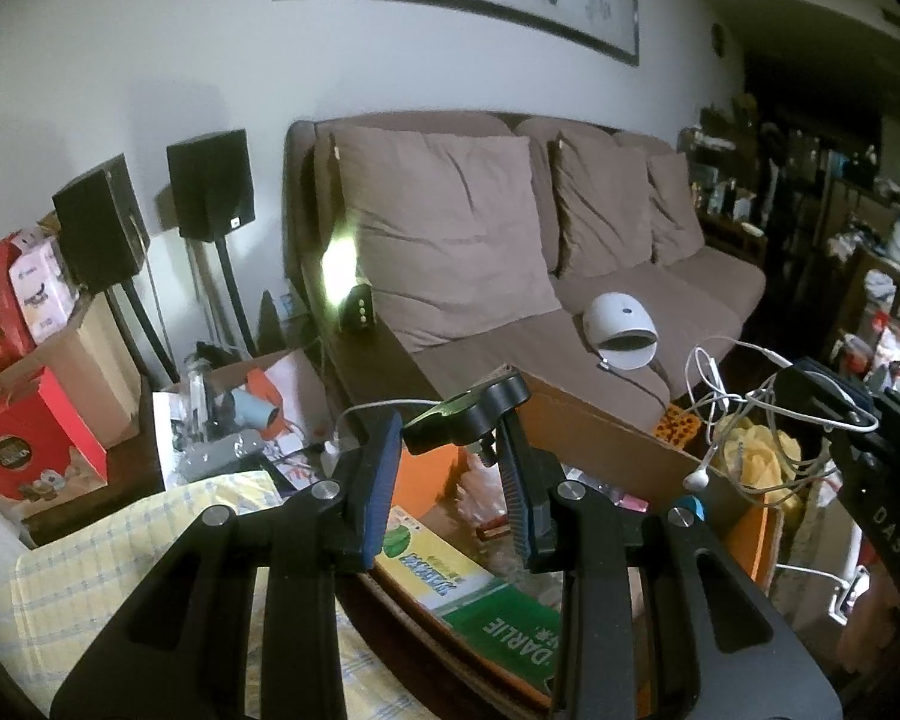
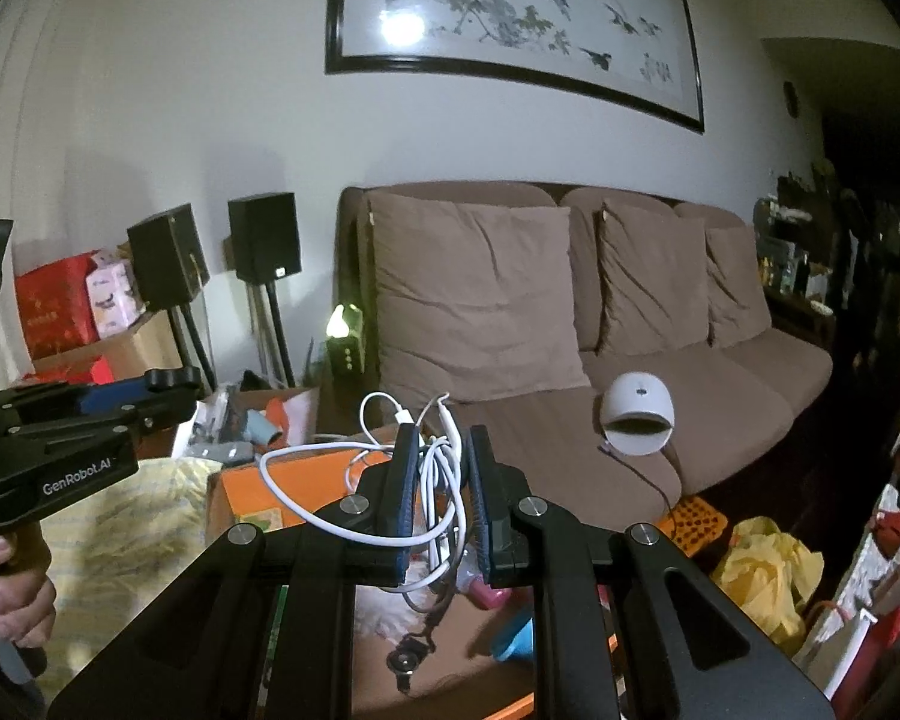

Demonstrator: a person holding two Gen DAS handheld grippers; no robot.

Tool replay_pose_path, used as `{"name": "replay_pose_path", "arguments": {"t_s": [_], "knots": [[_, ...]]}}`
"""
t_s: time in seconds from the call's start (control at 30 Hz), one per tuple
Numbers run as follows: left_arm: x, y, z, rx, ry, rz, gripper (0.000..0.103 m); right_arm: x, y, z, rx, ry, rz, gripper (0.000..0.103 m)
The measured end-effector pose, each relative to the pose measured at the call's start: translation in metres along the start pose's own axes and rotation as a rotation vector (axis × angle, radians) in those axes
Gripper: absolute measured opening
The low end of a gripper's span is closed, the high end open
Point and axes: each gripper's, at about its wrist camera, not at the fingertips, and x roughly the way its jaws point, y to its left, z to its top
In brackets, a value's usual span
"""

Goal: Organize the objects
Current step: 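Swing the right tool with the cable over the box while the left tool follows with the clip, then lower the right tool into the box and open it while the left tool opens above the box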

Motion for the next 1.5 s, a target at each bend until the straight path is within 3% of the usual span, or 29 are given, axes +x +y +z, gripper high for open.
{"name": "replay_pose_path", "arguments": {"t_s": [0.47,0.97,1.5], "knots": [[0.046,-0.006,-0.012,-0.001,0.105,-0.016,0.03,0.03,-0.003,-0.015,-0.002,0.099,-0.004,0.015],[0.07,-0.021,-0.027,0.009,0.196,-0.054,0.03,0.055,0.004,-0.03,-0.011,0.227,0.018,0.015],[0.071,-0.026,-0.027,0.011,0.216,-0.072,0.031,0.056,-0.001,-0.027,0.027,0.238,0.008,0.016]]}}
